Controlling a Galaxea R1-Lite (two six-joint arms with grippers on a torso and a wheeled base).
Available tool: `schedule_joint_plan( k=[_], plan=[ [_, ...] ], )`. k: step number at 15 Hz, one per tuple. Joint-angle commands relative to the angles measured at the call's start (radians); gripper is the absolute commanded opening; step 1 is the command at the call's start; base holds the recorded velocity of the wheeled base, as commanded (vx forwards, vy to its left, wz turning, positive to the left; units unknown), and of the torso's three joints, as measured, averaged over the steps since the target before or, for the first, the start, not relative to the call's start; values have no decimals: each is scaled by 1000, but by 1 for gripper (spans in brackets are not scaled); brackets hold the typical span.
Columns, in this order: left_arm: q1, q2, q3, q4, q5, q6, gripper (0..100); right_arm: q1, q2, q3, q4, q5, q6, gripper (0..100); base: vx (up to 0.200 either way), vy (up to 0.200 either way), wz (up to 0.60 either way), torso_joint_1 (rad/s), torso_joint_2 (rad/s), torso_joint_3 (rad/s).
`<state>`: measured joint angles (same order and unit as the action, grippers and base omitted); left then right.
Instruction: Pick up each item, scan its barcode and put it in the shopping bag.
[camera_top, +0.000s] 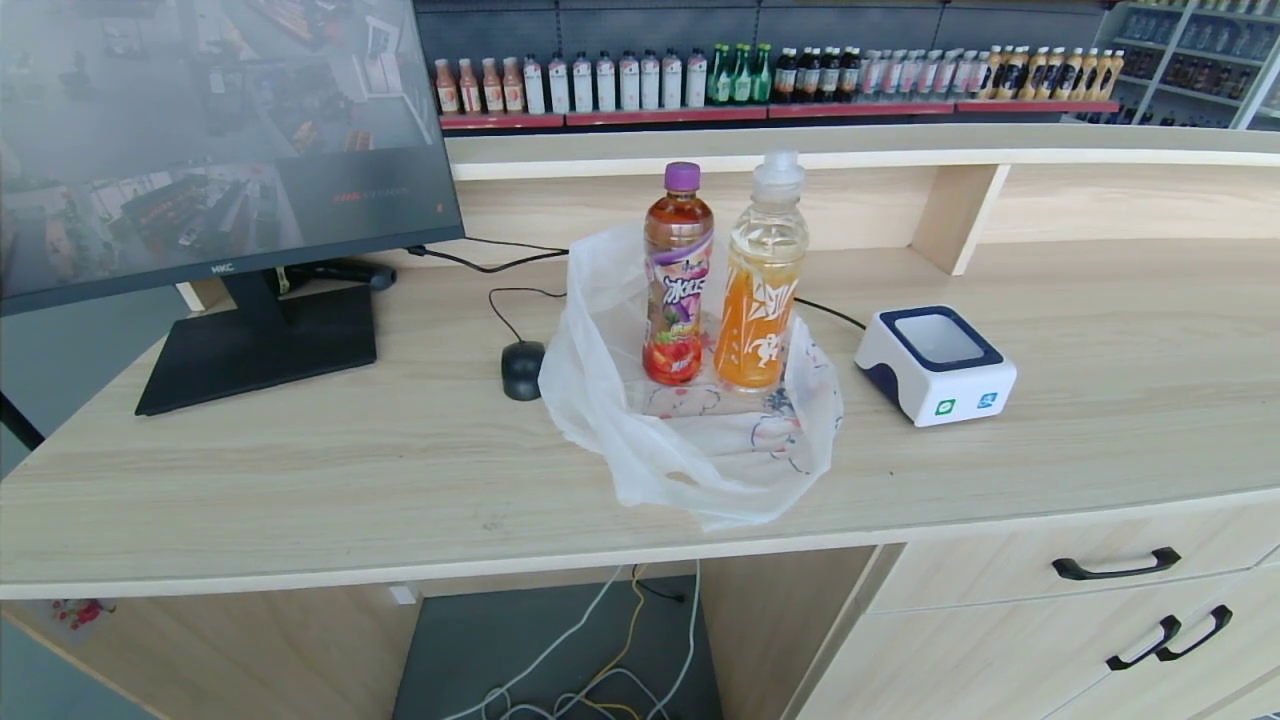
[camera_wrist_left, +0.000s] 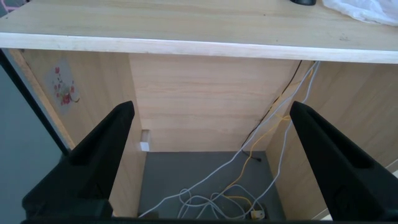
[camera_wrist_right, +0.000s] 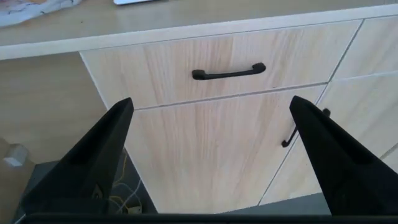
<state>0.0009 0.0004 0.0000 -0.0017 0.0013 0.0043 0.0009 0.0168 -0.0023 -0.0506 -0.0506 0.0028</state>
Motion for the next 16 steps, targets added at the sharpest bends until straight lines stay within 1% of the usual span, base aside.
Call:
schedule_joint_plan(
  k=[1, 2, 3, 9, 12, 16],
  plan=[
    [1, 0, 0, -1, 0, 0, 100, 5, -17, 2, -11, 54, -9, 100, 0, 0, 0, 0, 0, 0],
    [1, 0, 0, -1, 0, 0, 100, 5, -17, 2, 20, 55, -30, 100, 0, 0, 0, 0, 0, 0],
    [1, 0, 0, -1, 0, 0, 100, 5, -17, -1, 60, 49, -23, 100, 0, 0, 0, 0, 0, 0],
    [1, 0, 0, 0, 0, -3, 100, 5, -17, 2, 48, 51, -7, 100, 0, 0, 0, 0, 0, 0],
    [1, 0, 0, -1, 0, -3, 100, 5, -17, 2, 48, 51, -10, 100, -200, 0, 0, 12, 6, 2],
    [1, 0, 0, -1, 0, -4, 100, 5, -17, 2, 49, 51, -18, 100, 0, 0, 0, 0, 0, 0]
  ],
)
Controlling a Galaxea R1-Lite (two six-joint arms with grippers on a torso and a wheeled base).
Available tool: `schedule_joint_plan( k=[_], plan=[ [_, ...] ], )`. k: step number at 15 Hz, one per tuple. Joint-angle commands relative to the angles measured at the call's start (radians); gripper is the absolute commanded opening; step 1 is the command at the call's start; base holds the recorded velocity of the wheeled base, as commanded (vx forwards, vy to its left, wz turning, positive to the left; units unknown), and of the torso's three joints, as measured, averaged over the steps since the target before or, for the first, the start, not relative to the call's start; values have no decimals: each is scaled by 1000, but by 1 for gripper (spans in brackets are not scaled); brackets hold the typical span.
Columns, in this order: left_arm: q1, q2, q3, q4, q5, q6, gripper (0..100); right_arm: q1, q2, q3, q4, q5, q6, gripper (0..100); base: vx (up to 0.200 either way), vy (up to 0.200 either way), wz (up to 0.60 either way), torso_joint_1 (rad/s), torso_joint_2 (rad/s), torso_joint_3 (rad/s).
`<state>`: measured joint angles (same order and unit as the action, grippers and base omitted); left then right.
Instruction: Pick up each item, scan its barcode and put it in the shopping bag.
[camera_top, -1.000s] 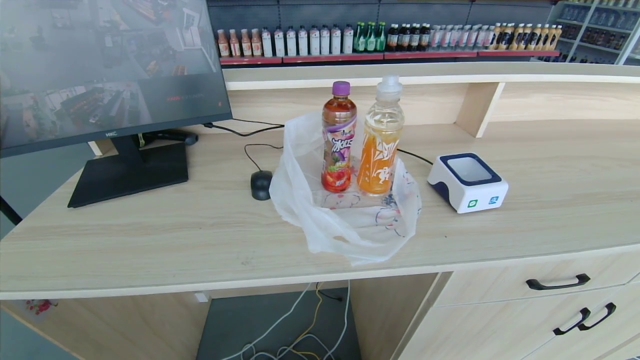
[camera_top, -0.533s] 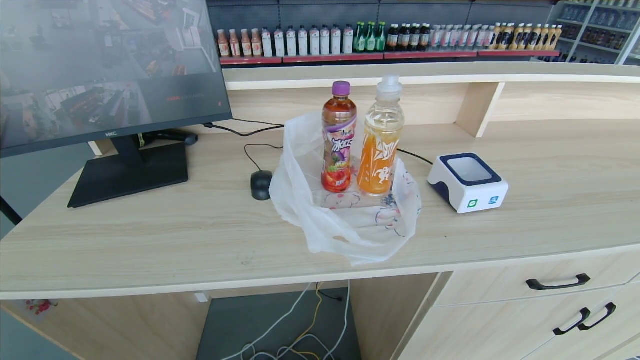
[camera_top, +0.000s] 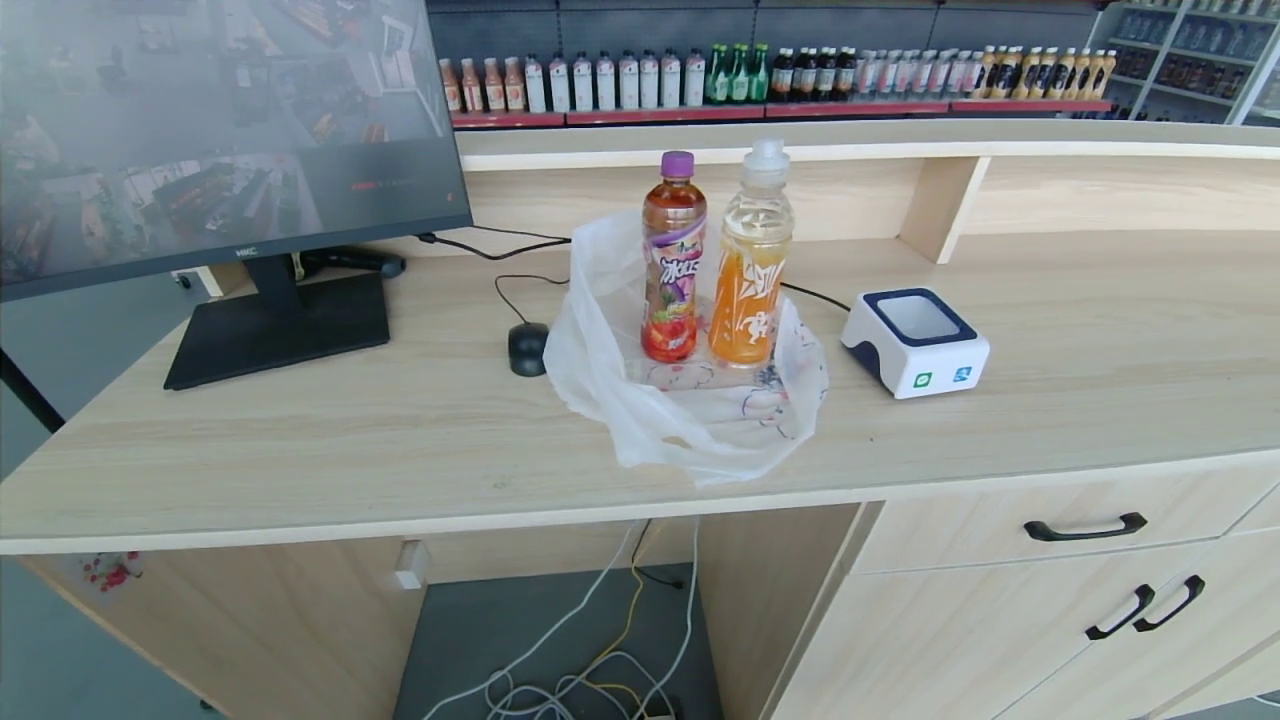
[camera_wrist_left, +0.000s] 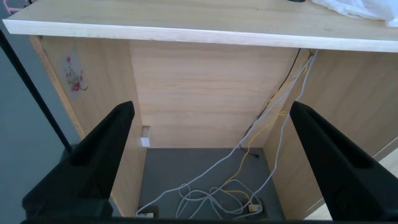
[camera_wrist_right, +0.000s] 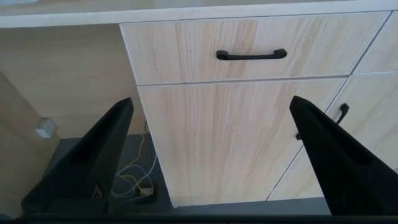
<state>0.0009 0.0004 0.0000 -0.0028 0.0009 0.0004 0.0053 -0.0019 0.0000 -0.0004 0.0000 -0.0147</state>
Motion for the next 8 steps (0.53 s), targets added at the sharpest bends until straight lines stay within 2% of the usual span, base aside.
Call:
schedule_joint_plan(
  k=[1, 3, 8],
  plan=[
    [1, 0, 0, 0, 1, 0, 100, 1, 2, 0, -1, 0, -2, 100, 0, 0, 0, 0, 0, 0],
    [1, 0, 0, 0, 1, 3, 100, 2, 2, 0, -1, 0, -2, 100, 0, 0, 0, 0, 0, 0],
    [1, 0, 0, 0, 1, 0, 100, 1, 2, 0, -1, 2, 5, 100, 0, -200, 0, 1, 6, 1]
  ],
)
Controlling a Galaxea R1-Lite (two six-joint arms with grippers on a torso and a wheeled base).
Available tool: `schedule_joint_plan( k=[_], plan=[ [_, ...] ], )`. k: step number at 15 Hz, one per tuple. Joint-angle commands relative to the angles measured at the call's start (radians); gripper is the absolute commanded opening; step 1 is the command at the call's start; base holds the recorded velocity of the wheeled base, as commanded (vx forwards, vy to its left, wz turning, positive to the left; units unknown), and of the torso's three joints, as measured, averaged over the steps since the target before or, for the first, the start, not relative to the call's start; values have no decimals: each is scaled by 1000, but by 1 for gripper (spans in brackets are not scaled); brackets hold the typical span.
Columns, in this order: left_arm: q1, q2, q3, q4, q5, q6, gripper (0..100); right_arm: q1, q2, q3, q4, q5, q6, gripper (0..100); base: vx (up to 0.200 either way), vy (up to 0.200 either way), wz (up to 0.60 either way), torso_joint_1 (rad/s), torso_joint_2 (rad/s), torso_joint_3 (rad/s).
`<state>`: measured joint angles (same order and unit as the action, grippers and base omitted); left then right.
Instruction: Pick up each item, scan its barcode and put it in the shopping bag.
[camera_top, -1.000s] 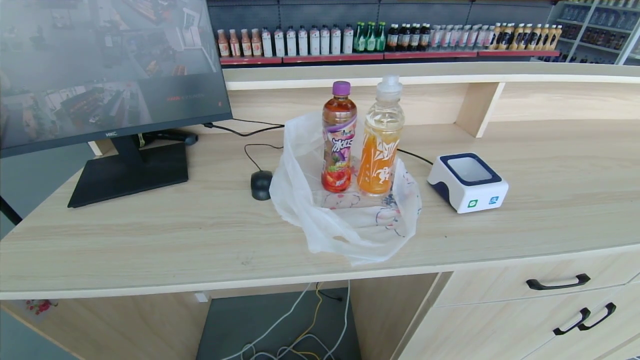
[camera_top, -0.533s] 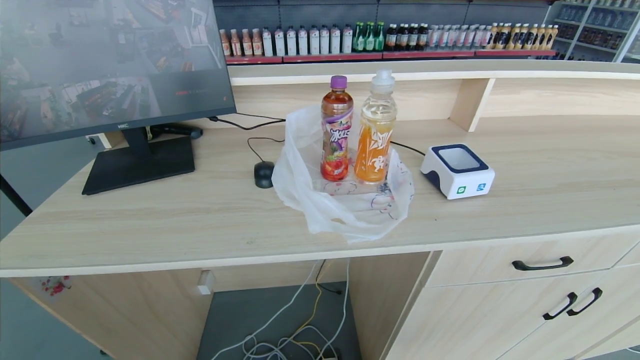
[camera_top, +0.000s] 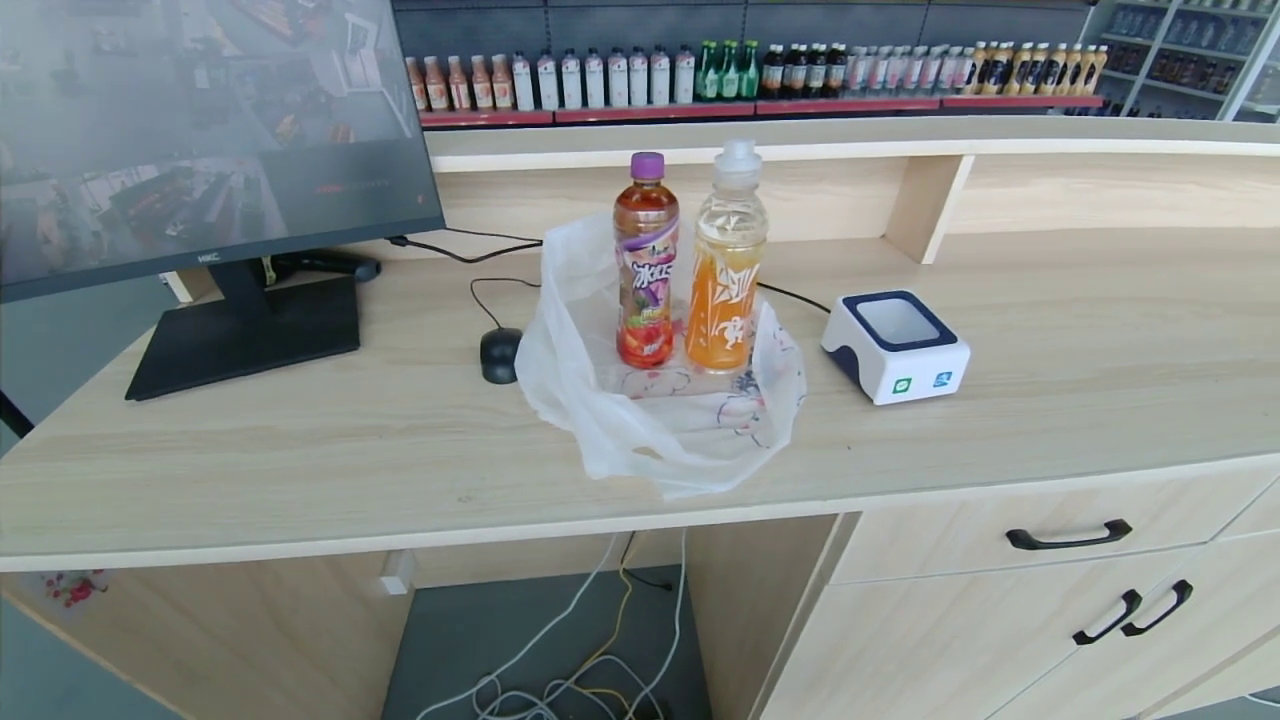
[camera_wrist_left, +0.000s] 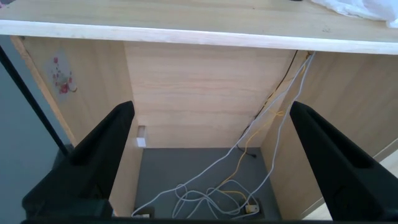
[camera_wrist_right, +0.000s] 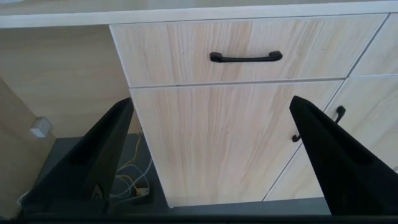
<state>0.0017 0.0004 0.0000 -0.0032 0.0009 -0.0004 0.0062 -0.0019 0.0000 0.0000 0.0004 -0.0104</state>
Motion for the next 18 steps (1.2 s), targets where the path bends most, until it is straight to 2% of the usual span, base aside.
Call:
schedule_joint_plan(
  k=[1, 7, 9, 18],
  plan=[
    [0, 0, 0, 0, 1, -1, 100, 0, 2, 0, -2, 1, -2, 100, 0, -200, 0, 2, 2, -2],
    [0, 0, 0, 0, 1, -1, 100, 0, 2, 0, -2, 1, -16, 100, 0, -200, 0, 0, 2, 3],
    [0, 0, 0, 0, 1, -1, 100, 0, 2, 0, -2, 1, -14, 100, 0, -200, 600, 5, 2, 2],
    [0, 0, 0, 0, 1, -1, 100, 0, 2, 0, -2, 1, -8, 100, 0, -200, 0, 0, 1, 1]
  ],
)
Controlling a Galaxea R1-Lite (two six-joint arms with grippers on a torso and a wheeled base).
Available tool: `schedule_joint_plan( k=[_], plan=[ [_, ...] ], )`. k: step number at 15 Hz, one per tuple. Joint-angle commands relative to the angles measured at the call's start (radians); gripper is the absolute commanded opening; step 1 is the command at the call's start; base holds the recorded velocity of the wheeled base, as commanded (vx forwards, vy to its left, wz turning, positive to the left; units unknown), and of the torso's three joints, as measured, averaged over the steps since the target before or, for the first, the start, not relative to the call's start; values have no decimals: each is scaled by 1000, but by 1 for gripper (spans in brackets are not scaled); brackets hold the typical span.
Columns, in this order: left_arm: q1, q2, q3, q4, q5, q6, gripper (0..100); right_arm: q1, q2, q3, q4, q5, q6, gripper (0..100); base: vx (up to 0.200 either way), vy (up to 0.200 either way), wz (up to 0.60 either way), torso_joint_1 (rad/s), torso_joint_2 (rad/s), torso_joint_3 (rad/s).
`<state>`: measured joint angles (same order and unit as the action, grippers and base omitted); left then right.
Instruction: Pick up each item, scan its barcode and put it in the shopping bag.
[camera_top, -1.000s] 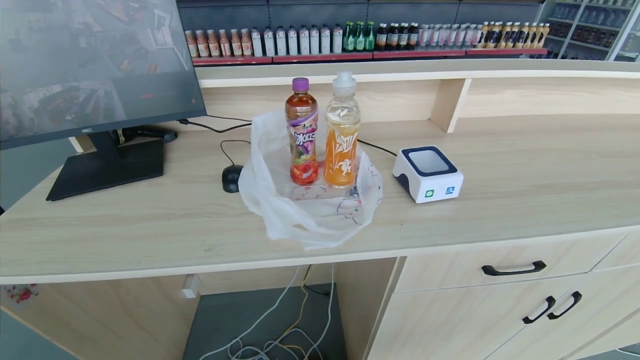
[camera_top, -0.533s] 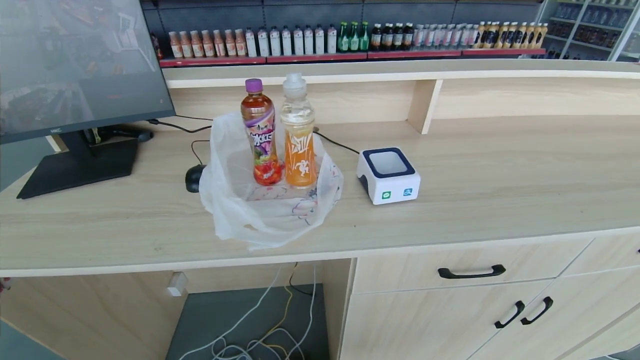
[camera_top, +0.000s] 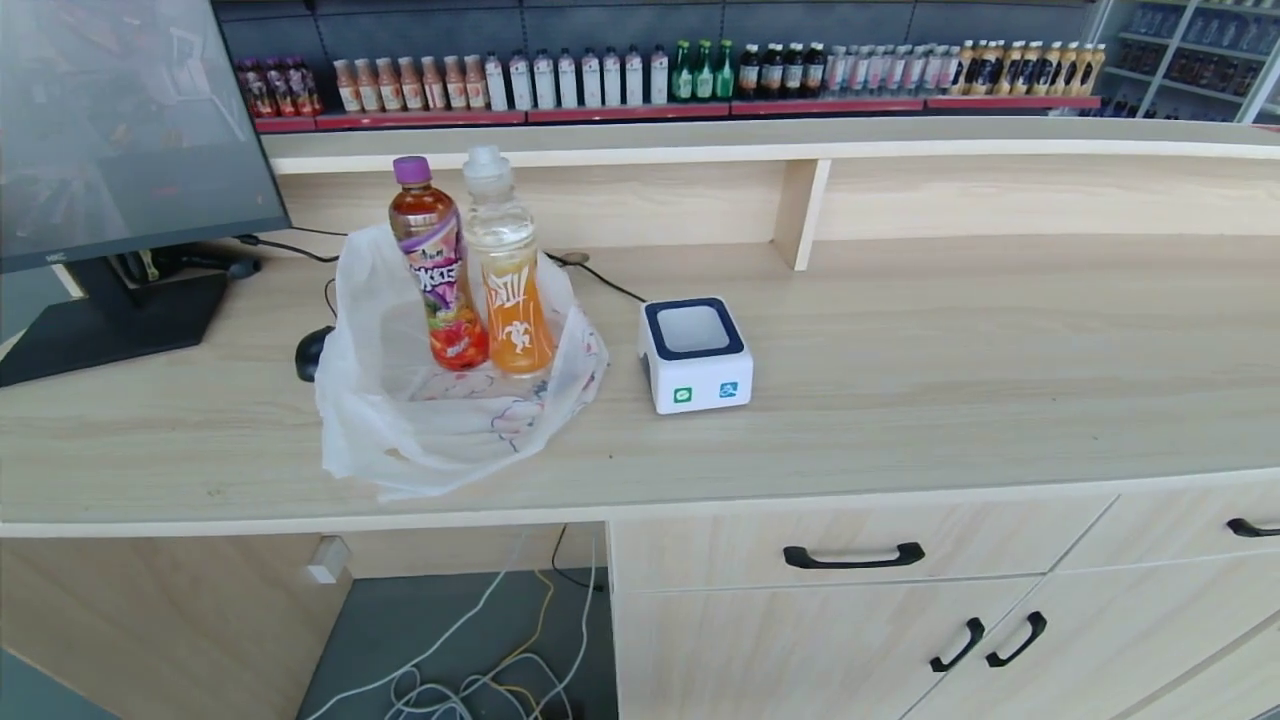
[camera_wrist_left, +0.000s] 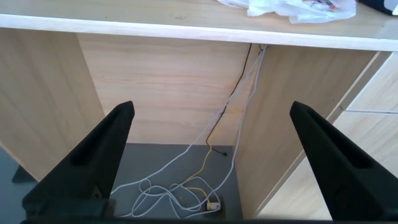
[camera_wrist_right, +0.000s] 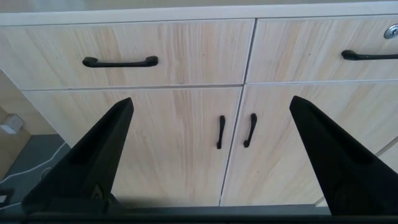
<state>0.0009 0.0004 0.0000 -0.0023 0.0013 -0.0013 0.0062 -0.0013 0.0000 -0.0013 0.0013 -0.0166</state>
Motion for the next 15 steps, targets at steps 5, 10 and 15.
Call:
schedule_joint_plan(
  k=[5, 10, 15],
  plan=[
    [1, 0, 0, -1, 0, 1, 100, 0, 1, 0, 0, 0, 3, 100, 0, -40, 0, -10, 16, 13],
    [1, 0, 0, -1, 0, 1, 100, 0, 1, 0, 0, 0, 1, 100, 0, 0, 0, -139, 283, 134],
    [1, 0, 0, -1, 0, 4, 100, 1, 1, 0, 0, 0, 1, 100, 0, 0, 0, -98, 195, 94]
  ],
)
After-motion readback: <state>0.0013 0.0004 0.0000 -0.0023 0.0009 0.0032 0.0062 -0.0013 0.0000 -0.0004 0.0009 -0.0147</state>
